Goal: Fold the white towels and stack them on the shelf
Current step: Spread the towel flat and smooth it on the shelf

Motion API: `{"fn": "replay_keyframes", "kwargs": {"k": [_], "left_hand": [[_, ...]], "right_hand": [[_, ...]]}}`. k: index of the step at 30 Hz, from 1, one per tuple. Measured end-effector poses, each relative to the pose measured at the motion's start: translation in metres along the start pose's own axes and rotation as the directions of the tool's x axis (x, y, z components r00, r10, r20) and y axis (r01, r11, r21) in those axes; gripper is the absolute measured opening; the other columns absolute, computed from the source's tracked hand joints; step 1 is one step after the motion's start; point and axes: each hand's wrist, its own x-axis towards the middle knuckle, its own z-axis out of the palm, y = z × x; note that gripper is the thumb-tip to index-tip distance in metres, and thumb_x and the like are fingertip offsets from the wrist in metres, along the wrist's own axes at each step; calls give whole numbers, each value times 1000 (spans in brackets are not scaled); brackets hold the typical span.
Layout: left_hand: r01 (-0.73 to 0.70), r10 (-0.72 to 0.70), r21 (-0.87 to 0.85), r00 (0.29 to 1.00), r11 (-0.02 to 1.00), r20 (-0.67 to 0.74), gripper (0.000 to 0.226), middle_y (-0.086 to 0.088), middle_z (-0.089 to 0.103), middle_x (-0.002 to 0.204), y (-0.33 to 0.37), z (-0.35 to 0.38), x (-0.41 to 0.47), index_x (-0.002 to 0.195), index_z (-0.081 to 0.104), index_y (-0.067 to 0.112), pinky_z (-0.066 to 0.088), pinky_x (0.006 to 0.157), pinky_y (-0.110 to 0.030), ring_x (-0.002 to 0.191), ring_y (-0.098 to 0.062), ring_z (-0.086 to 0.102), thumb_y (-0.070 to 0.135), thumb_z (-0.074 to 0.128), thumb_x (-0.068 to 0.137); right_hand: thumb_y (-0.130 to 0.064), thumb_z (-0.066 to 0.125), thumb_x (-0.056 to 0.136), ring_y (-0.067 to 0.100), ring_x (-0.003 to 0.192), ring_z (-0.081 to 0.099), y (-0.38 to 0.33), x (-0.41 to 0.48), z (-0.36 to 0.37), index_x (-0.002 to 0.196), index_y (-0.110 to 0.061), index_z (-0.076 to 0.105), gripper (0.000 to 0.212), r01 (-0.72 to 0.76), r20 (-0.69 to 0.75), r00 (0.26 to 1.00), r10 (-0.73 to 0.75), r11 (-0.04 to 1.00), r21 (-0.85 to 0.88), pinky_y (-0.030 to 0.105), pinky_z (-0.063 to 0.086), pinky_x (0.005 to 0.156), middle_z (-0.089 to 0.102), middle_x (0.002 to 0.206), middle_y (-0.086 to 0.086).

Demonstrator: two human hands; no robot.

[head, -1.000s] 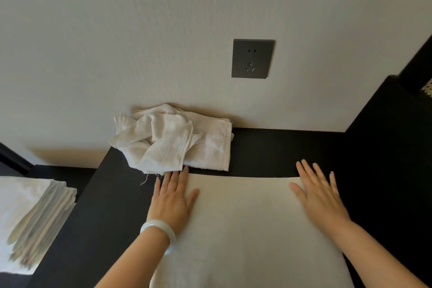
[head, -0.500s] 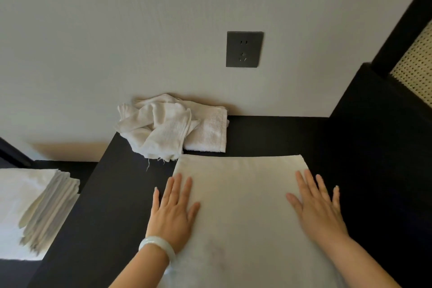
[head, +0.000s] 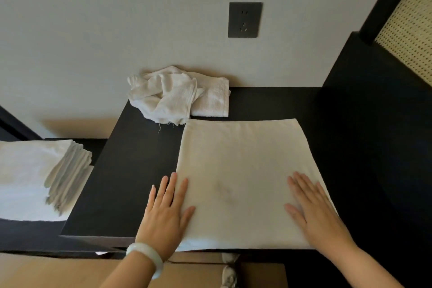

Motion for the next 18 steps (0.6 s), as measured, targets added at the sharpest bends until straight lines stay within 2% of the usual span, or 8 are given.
{"fn": "replay_keyframes", "kwargs": {"k": [3, 5, 6, 9, 11, 14, 16, 18], "left_hand": [[-285, 286, -41, 957, 958, 47, 75, 1, -4, 165, 0, 0, -20, 157, 1, 25, 1, 120, -42, 151, -21, -2, 67, 16, 97], [-456, 456, -10, 889, 890, 48, 83, 3, -3, 165, 0, 7, -27, 157, 2, 27, 4, 121, -47, 151, -20, -2, 67, 38, 94], [-474, 472, 28, 879, 880, 64, 91, 3, -7, 165, -2, 9, -28, 157, -2, 27, 4, 122, -49, 151, -21, -5, 63, 48, 90], [-430, 422, 96, 901, 898, 98, 106, 5, -13, 163, -2, 6, -26, 156, -8, 28, 1, 120, -49, 150, -22, -8, 32, 69, 83], [-425, 421, 45, 903, 904, 84, 103, 13, -25, 158, -3, 4, -26, 152, -18, 34, -11, 120, -37, 147, -14, -21, 19, 62, 88], [-441, 449, -102, 891, 892, 70, 86, 22, -19, 155, -9, -5, -25, 152, -4, 39, -21, 114, -18, 144, -1, -22, 14, 54, 94], [-383, 412, -258, 908, 887, 69, 69, 27, 4, 154, -14, -18, -26, 150, 25, 38, -7, 117, -13, 145, 6, -2, 8, 52, 95], [-297, 353, -344, 929, 891, 113, 53, 28, 26, 149, -18, -32, -26, 142, 44, 37, 20, 117, -16, 141, 3, 29, 11, 51, 97]], "right_hand": [[-82, 2, 88, -2, 146, -23, 2, -20, -2, 151, -46, -20, 75, 155, 114, 981, -157, 988, 22, 27, -20, 118, -29, 158, -23], [-85, 19, 87, 1, 147, -23, 0, -32, -4, 150, -47, -23, 84, 237, 136, 962, -236, 971, 9, 31, -18, 118, -30, 158, -23], [-83, 30, 86, 2, 147, -25, -1, -36, -5, 150, -46, -24, 91, 257, 135, 958, -253, 966, -11, 32, -18, 118, -31, 158, -22], [-44, 64, 89, 2, 145, -30, 0, -42, -6, 150, -40, -27, 110, 260, 118, 962, -246, 957, -128, 33, -18, 121, -36, 157, -18], [-20, 64, 93, 0, 146, -26, 3, -45, -9, 151, -41, -23, 107, 254, 103, 965, -243, 960, -118, 28, -16, 121, -31, 158, -19], [-10, 63, 94, -11, 146, -10, 13, -51, -18, 150, -50, 7, 89, 209, 98, 970, -223, 969, 135, 19, -7, 121, -7, 158, -32], [-3, 64, 92, -19, 142, 4, 16, -56, -26, 138, -57, 34, 77, 106, 76, 987, -140, 934, 340, 14, 4, 119, 15, 149, -47], [-2, 64, 91, -18, 136, 29, 16, -57, -39, 121, -53, 59, 59, 4, 68, 997, -44, 865, 501, 18, 22, 117, 42, 136, -46]]}}
